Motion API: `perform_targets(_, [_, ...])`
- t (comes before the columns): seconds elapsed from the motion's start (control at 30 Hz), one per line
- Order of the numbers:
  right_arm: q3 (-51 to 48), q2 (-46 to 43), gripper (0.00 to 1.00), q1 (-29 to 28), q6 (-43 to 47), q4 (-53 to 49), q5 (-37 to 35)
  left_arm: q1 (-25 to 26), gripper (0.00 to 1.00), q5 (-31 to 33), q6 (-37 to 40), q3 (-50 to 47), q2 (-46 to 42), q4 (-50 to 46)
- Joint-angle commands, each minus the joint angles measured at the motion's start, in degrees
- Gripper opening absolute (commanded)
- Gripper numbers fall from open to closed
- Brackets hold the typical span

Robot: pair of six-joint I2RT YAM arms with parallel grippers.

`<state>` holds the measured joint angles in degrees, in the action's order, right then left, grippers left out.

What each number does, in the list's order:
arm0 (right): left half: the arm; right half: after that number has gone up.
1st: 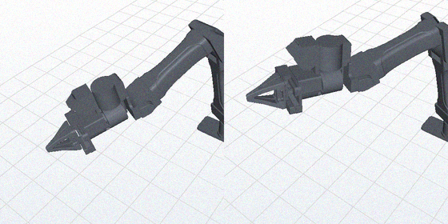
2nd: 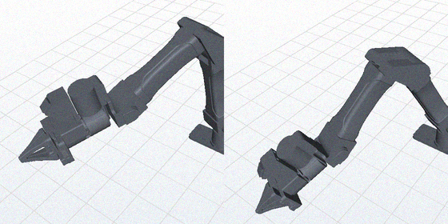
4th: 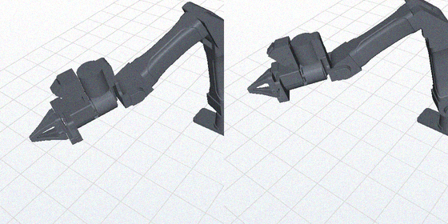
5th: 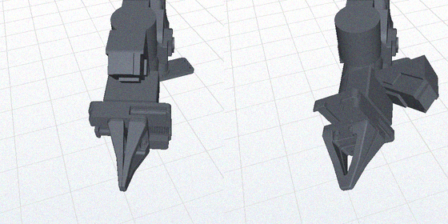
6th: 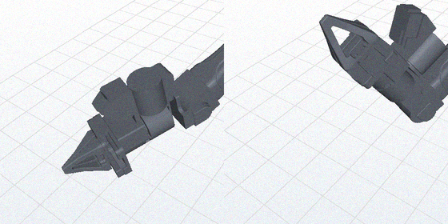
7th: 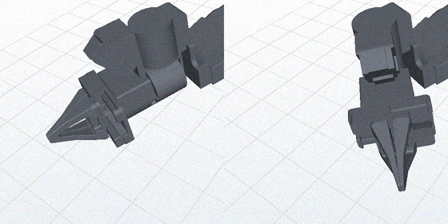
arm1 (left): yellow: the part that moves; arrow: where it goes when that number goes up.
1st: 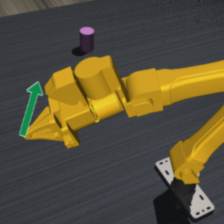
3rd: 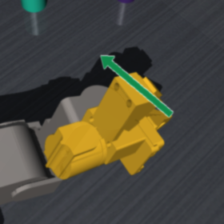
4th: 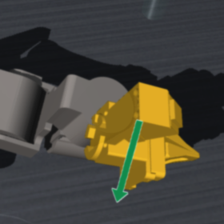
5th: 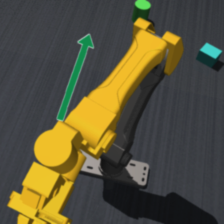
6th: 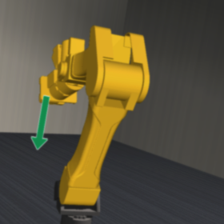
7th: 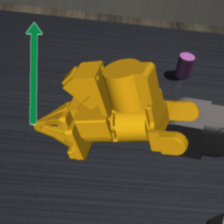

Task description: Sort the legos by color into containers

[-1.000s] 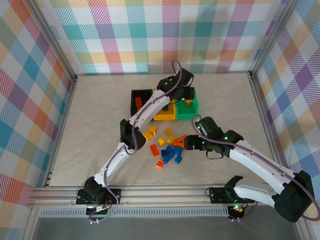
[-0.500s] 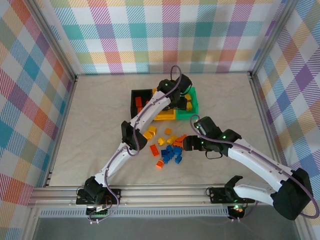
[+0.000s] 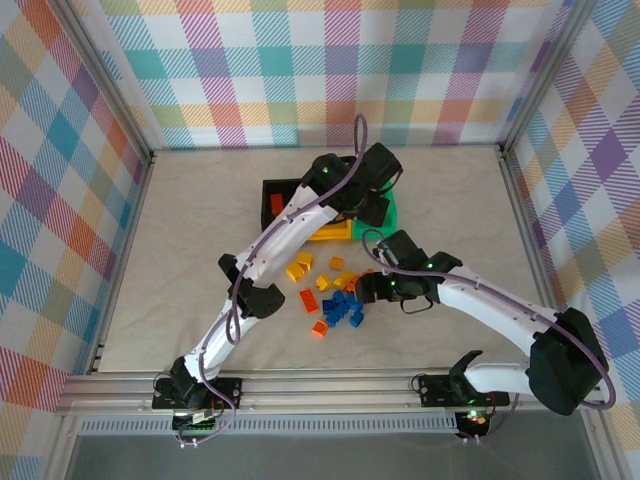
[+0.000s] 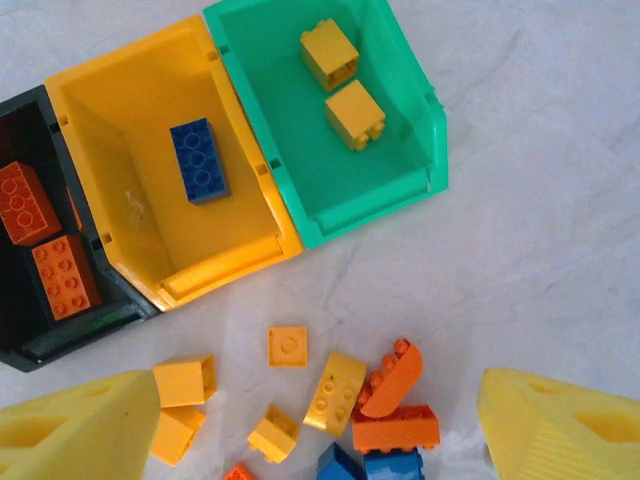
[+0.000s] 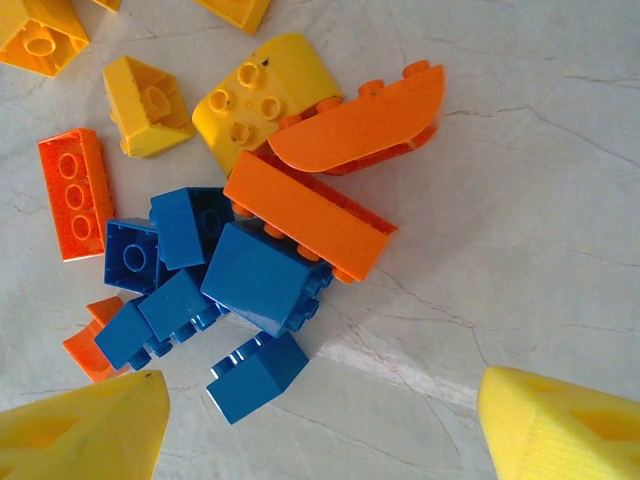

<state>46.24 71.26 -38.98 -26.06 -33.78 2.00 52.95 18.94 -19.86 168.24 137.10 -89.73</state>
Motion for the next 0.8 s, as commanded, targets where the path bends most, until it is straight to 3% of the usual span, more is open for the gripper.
perform_targets(0.0, [0.15,-0.52,0.8,-0.35,1.76,0.82,1.76,1.01,0.83,2.34,1.3,-4.37,-2.0,-3.02])
perform_targets(0.17, [-1.54,-1.11,0.8,-0.99,3.25,0.56,3.24,1.04,0.87,0.77,2.48,-19.32,-13.13,1.52])
perform_targets(0.33, [-2.19,2.13,0.8,-4.45,3.87,2.13,3.32,0.93,1.0,0.83,1.26,-47.42,-31.08,14.21])
perform_targets(0.6, [-1.12,8.9,0.77,-6.84,4.26,4.77,1.28,-2.93,1.0,-4.96,-7.68,-86.84,-54.6,35.12])
perform_targets(0.77, [-1.22,12.41,0.73,-8.63,4.44,5.74,0.73,-5.72,1.0,-6.65,-12.41,-103.49,-65.99,44.72])
